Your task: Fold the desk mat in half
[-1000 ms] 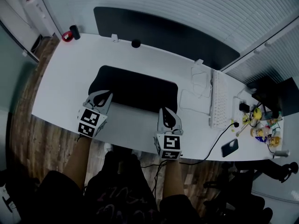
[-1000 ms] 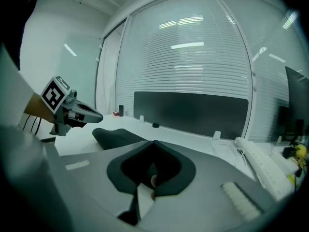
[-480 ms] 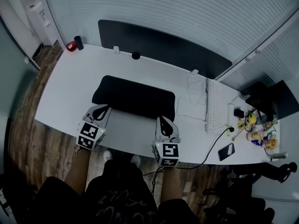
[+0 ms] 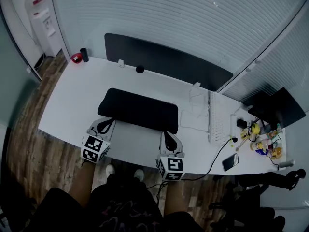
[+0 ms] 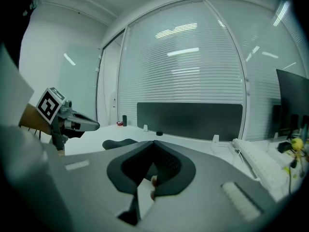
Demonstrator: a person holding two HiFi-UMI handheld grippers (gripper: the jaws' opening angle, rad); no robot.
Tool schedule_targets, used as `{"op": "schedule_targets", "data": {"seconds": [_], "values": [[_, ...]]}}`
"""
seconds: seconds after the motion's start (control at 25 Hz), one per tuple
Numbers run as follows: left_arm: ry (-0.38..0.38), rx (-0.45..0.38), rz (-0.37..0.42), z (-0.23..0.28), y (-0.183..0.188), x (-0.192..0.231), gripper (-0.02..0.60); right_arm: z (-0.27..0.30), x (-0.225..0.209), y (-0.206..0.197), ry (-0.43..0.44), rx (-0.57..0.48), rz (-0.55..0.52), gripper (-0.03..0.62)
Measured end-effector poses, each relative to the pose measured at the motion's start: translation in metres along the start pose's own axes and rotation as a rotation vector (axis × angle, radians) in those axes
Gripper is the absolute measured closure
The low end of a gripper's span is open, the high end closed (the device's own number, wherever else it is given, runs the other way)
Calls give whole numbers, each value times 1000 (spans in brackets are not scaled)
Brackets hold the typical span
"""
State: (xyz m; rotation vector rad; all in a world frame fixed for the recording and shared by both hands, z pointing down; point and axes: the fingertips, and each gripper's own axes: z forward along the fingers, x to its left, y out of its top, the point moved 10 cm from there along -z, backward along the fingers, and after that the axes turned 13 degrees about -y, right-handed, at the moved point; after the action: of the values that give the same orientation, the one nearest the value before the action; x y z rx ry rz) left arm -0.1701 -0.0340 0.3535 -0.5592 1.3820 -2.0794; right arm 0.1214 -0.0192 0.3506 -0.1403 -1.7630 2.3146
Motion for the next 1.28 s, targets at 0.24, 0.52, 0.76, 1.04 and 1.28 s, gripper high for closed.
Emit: {"op": "schedule_targets", "data": {"seconds": [0.24,0.52,0.76,1.04,1.28], "values": [[-5,-22,30,-5,7,-5,583,-11,8,14,-2,-31,-93,585],[-7,-54,47,-18,21,-10,583,-21,15,19,15,-52,-22,585],[4,-99,66,-28,33,-13,583,-26,16,24,4,-80,-8,585],[8,-127,66,-35,41,-12,581,-32,10,27,-30,-100,16,585],[2,-140,84,-36,47,-14,580,-37,8,28,-45,-117,24,585]]}}
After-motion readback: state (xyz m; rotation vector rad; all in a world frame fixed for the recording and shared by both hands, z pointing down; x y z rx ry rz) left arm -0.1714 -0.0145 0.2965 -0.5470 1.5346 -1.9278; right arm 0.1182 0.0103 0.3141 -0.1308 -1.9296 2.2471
